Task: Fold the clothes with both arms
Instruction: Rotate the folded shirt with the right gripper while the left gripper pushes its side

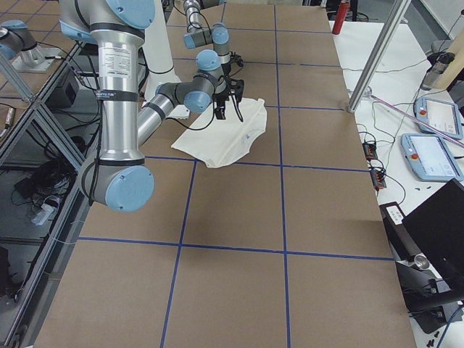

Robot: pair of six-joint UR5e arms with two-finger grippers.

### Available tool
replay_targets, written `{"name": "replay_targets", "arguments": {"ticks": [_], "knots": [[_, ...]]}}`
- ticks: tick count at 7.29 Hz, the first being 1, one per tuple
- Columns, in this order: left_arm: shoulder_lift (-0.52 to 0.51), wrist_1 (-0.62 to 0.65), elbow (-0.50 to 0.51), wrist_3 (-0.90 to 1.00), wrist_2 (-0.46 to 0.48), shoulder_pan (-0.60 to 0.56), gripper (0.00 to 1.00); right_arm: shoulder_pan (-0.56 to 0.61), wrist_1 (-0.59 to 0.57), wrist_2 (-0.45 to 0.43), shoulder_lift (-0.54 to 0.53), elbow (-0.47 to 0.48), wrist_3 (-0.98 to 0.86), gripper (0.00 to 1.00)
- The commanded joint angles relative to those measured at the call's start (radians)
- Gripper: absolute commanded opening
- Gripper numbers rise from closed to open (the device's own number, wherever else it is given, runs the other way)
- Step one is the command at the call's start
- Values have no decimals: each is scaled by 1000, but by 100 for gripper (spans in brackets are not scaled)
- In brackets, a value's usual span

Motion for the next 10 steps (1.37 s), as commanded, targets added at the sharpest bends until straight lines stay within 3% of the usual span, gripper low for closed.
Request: {"name": "replay_targets", "arguments": {"ticks": [1, 3, 4, 7, 10], "knots": [[-10, 40, -3, 24, 0, -75, 0, 0, 0, 0, -4, -2, 0, 100], [-37, 40, 32, 81, 0, -192, 0, 3, 0, 1, -5, 1, 1, 100], [-95, 28, 126, 84, 1, -249, 0, 3, 0, 1, -7, 3, 1, 100], [-248, -198, 480, 225, 1, -398, 0, 2, 0, 1, -4, 0, 0, 100], [-377, -407, 734, 253, 3, -413, 0, 0, 0, -4, -8, -8, 1, 100]]}}
